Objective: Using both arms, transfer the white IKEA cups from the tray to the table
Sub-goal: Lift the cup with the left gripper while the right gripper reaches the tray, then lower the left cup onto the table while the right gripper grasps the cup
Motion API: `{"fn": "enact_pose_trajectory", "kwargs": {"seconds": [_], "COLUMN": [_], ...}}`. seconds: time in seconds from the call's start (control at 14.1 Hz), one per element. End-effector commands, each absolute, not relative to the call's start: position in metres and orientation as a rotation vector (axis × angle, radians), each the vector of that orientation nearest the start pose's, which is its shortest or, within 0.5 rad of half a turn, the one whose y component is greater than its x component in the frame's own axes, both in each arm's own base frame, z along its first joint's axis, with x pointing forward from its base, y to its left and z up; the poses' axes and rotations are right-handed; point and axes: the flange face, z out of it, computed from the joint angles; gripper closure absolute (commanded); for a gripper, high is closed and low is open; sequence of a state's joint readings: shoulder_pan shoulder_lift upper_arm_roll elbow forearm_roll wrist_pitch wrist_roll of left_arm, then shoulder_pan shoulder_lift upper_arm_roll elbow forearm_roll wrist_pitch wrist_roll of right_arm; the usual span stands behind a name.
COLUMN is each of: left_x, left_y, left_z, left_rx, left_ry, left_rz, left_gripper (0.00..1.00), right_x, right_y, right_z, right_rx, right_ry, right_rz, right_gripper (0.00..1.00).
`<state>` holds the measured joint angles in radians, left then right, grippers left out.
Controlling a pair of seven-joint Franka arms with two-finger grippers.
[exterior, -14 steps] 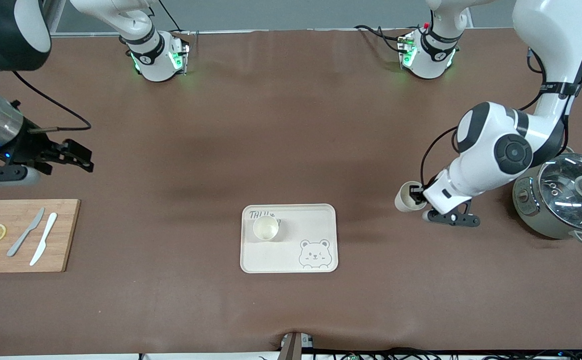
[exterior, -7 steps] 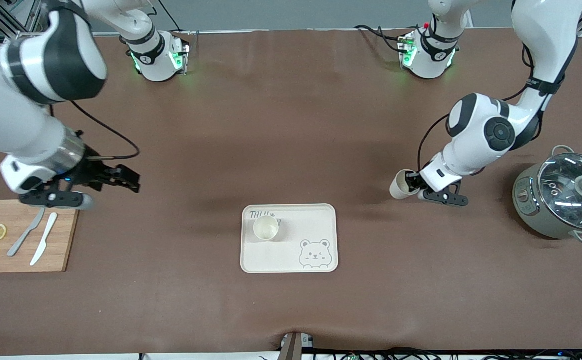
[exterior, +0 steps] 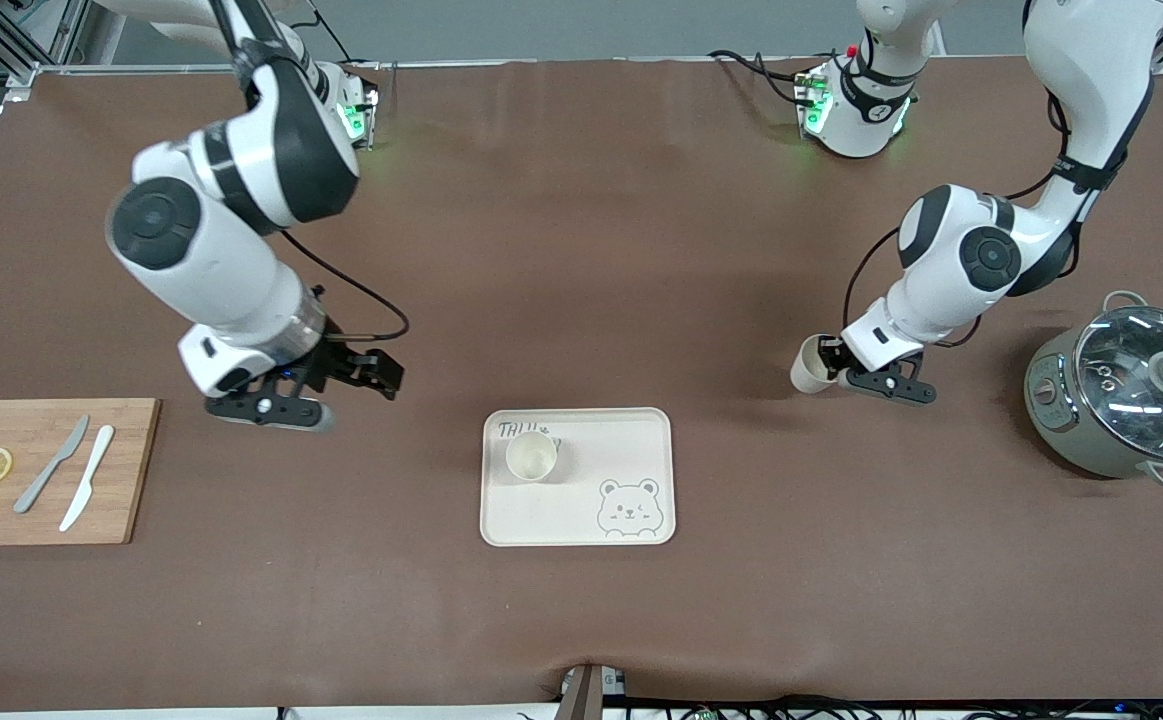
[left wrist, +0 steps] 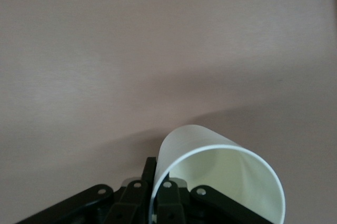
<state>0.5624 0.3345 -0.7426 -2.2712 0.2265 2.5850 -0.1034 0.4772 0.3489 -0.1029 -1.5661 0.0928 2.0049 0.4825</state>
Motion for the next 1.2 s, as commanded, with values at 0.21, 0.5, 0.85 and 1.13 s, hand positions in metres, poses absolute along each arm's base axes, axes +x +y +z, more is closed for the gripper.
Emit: {"fn": "enact_pose_trajectory", "kwargs": {"seconds": [0.21,0.5,0.85,1.13], "left_x": [0.526,0.526,0.526,0.526], "left_y": [-0.082,-0.074,-0.066,-0.061], "left_z": [0.236,0.226,0.208,0.206], "left_rx": [-3.220,-3.242,-3.235,-3.180], "left_ry": [0.398,0.371,0.404,0.481], "left_rz": [-0.128,-0.099,-0.068,-0.083], "left_gripper": [1.00,1.00,1.00,0.32], "right_x": [0.627,0.626,0.626,0.632], "right_y": [0.307,0.333,0.364,0.374], "right_z": [0.403,0.367,0.315,0.293], "right_rx": [-3.031,-3.025,-3.012,-3.018], "right_ry": [0.269,0.280,0.293,0.278], "right_rz": [-0.144,-0.158,-0.207,-0.202], "right_gripper": [0.00,0.00,0.00,0.00]}}
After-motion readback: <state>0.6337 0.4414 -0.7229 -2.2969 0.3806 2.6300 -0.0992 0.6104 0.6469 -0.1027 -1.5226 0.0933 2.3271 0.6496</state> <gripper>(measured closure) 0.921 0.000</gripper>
